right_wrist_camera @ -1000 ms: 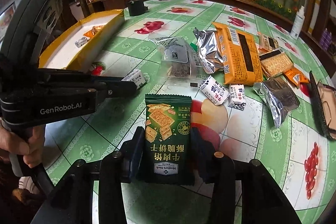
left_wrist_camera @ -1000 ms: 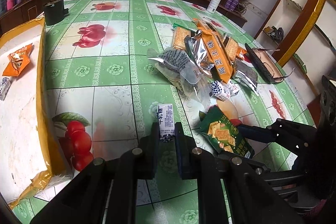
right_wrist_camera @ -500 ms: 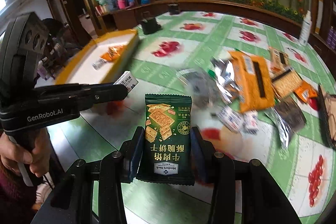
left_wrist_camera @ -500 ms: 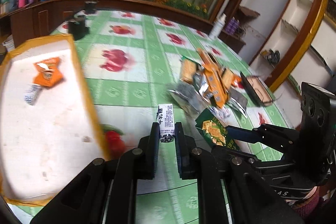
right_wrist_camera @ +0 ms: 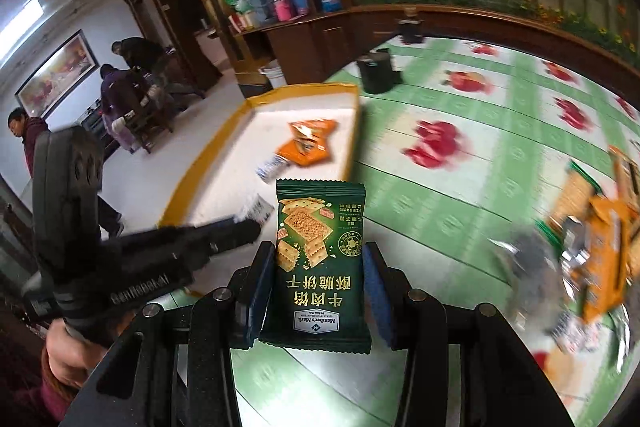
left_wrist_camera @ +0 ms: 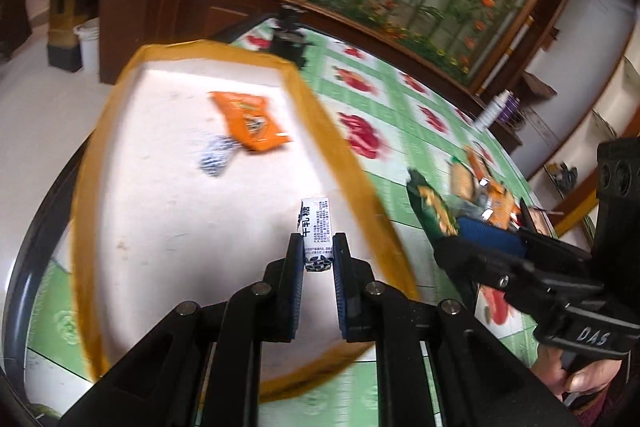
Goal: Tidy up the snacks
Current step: 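Carry the green bag into the tray and release it with the right tool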
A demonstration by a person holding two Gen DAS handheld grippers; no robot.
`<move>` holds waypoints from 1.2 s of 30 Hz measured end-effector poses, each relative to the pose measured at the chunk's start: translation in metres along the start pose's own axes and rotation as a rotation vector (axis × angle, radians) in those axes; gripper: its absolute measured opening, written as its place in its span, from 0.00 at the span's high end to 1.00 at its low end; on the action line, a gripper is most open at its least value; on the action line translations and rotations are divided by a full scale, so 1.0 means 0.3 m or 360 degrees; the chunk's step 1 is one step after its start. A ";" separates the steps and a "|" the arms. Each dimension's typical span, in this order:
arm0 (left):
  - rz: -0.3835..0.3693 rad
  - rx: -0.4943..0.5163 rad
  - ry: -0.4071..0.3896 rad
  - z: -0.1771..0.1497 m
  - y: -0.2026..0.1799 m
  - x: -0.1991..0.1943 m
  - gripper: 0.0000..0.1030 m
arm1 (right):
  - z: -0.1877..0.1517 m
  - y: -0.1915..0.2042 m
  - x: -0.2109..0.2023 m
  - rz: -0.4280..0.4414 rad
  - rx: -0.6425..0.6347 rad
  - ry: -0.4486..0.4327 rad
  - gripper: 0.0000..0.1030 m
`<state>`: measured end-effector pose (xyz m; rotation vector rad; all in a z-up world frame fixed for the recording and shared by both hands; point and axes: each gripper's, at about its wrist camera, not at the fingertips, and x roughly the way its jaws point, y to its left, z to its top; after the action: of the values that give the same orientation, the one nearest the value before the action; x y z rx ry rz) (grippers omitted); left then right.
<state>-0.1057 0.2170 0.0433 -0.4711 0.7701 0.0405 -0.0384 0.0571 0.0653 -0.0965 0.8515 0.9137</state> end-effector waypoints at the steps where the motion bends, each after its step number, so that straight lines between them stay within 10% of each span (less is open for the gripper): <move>1: 0.0007 -0.0013 0.0000 0.000 0.014 0.001 0.87 | 0.018 0.019 0.024 0.0020 -0.0002 0.0005 0.53; 17: 0.0077 -0.0066 0.0036 -0.026 0.085 0.049 0.87 | 0.111 0.075 0.326 0.0064 0.0057 0.0162 0.53; 36: 0.0142 -0.0019 0.0048 -0.043 0.067 0.070 0.87 | 0.083 0.100 0.346 -0.0012 -0.0070 0.0019 0.53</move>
<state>-0.1031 0.2266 0.0130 -0.4494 0.8204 0.1212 -0.0123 0.1544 0.0191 -0.1431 0.8418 0.9256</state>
